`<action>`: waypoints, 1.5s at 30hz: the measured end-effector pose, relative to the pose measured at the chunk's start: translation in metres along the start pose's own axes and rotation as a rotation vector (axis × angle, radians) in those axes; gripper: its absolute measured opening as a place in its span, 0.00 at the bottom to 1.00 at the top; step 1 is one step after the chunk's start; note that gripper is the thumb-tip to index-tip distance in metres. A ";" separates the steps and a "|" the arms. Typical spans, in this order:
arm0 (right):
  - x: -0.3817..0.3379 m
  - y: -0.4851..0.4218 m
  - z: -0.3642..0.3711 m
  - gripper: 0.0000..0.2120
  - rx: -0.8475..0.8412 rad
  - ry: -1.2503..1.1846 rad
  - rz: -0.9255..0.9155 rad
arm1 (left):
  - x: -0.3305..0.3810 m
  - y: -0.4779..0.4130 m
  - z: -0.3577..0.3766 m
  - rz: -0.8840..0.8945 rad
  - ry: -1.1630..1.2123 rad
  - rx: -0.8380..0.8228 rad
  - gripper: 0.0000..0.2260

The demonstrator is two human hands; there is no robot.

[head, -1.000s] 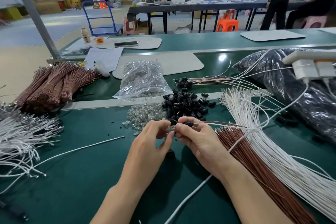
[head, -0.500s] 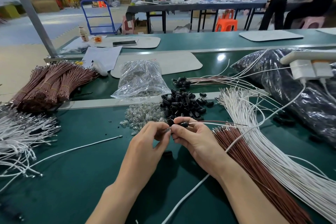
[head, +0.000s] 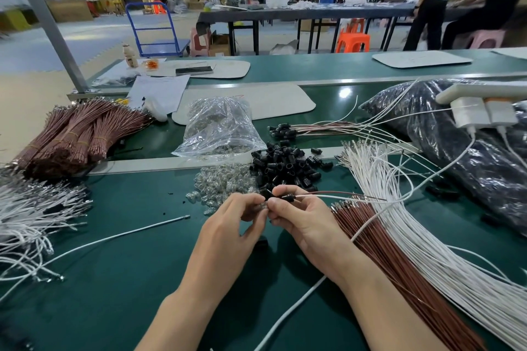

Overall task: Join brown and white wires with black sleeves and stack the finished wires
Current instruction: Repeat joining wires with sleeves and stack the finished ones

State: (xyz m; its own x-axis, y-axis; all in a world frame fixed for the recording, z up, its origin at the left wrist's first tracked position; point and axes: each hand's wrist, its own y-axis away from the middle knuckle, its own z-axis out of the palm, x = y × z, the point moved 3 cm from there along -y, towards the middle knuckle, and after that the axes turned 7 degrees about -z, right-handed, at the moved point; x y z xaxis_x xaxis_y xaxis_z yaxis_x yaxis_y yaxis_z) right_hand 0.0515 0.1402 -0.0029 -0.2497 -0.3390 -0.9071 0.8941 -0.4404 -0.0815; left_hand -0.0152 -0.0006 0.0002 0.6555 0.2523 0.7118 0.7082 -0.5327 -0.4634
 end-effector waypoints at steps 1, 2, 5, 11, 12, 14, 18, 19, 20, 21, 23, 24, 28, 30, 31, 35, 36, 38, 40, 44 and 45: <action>0.000 0.000 0.000 0.07 0.001 0.010 0.004 | 0.000 0.000 0.000 0.005 -0.001 -0.001 0.09; 0.000 0.000 0.000 0.07 0.001 0.019 0.006 | 0.000 0.000 -0.001 0.009 -0.001 0.000 0.08; 0.000 0.001 0.001 0.08 -0.008 0.008 0.009 | 0.001 0.000 -0.001 0.016 0.000 0.013 0.08; -0.004 0.001 0.003 0.22 0.004 -0.049 0.039 | -0.001 -0.003 -0.006 -0.079 0.114 0.131 0.06; -0.005 0.001 0.003 0.21 0.018 -0.050 0.047 | -0.001 -0.004 -0.007 -0.096 0.131 0.143 0.06; -0.006 0.001 0.001 0.20 0.042 -0.068 0.056 | -0.001 -0.005 -0.009 -0.118 0.150 0.149 0.05; -0.006 0.002 0.000 0.14 0.055 -0.119 0.070 | 0.000 -0.003 -0.007 -0.130 0.158 0.128 0.05; -0.006 0.002 0.000 0.13 0.063 -0.124 0.073 | 0.000 -0.003 -0.006 -0.129 0.155 0.123 0.05; -0.006 0.002 0.001 0.12 0.069 -0.129 0.075 | 0.000 -0.002 -0.006 -0.126 0.151 0.118 0.05; -0.006 0.002 0.001 0.11 0.070 -0.133 0.078 | 0.000 -0.002 -0.006 -0.125 0.151 0.116 0.05; -0.006 0.001 0.002 0.11 0.066 -0.134 0.084 | 0.001 -0.002 -0.007 -0.121 0.153 0.119 0.05; -0.006 0.001 0.003 0.10 0.064 -0.131 0.089 | 0.001 -0.002 -0.008 -0.116 0.150 0.124 0.05; -0.006 0.000 0.004 0.09 0.059 -0.124 0.102 | 0.001 -0.002 -0.009 -0.098 0.116 0.142 0.06; -0.006 0.000 0.004 0.11 0.052 -0.116 0.083 | 0.002 -0.002 -0.009 -0.088 0.108 0.133 0.07; -0.006 0.000 0.003 0.12 0.050 -0.111 0.074 | 0.002 -0.002 -0.008 -0.081 0.104 0.130 0.08; -0.004 0.000 0.002 0.17 0.069 -0.062 0.061 | 0.003 -0.002 -0.007 -0.063 0.099 0.129 0.09; -0.003 0.000 0.002 0.18 0.078 -0.041 0.059 | 0.003 -0.001 -0.007 -0.060 0.099 0.129 0.08; -0.003 0.000 0.003 0.21 0.090 -0.006 0.052 | 0.004 -0.001 -0.007 -0.054 0.105 0.123 0.06; -0.003 0.001 0.004 0.23 0.085 0.021 0.044 | 0.005 -0.001 -0.006 -0.046 0.114 0.114 0.05; -0.005 0.002 0.006 0.27 0.094 0.045 0.034 | 0.008 -0.001 -0.004 -0.035 0.117 0.103 0.05; -0.005 0.002 0.006 0.26 0.100 0.043 0.028 | 0.008 -0.001 -0.004 -0.034 0.116 0.103 0.05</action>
State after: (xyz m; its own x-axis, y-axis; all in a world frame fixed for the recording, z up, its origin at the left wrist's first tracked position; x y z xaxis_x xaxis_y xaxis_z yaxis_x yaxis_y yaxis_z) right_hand 0.0527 0.1362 0.0041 -0.2065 -0.3173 -0.9256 0.8583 -0.5130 -0.0156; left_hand -0.0119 -0.0017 0.0083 0.6003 0.1705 0.7814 0.7565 -0.4380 -0.4856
